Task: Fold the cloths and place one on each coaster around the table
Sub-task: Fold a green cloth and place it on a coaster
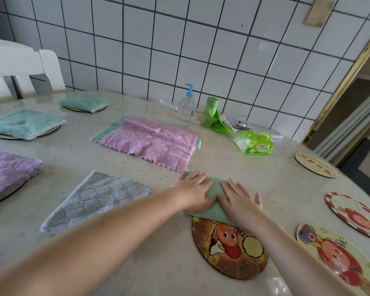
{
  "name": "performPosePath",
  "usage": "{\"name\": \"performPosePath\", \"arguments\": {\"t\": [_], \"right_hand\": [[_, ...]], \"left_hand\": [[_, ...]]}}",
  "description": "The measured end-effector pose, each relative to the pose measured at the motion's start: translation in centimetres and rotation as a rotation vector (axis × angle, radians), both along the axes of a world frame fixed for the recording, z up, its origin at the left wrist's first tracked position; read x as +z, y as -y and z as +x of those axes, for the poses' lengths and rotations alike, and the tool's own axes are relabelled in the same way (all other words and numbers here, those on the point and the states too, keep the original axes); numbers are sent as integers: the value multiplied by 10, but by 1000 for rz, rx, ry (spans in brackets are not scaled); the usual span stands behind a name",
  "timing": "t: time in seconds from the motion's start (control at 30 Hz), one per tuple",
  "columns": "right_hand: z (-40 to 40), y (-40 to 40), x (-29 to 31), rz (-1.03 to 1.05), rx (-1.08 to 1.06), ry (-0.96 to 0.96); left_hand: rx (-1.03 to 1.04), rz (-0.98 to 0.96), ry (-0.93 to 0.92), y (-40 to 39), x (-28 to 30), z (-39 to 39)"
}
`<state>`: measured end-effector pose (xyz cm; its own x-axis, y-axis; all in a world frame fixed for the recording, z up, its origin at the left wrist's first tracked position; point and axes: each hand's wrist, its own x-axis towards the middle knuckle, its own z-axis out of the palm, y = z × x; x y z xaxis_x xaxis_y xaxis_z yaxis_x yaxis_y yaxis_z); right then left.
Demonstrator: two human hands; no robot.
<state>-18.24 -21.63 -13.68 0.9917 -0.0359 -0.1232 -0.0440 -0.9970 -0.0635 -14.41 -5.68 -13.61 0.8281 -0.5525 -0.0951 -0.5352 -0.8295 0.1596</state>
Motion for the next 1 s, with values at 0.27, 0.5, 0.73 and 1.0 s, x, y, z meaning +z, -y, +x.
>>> {"name": "performPosePath", "arguments": {"t": [0.27,0.5,0.73,1.0], "right_hand": [[-10,23,-2,68,-82,70],[-28,30,2,390,-80,271],[-23,11,4,640,-118,286],[-52,35,20,876,-256,372]], "left_hand": [[87,35,-30,-27,4,3],[185,-292,4,-66,13,2],[107,-483,-173,-49,16,-8],[143,-860,-300,-34,31,-40]]}}
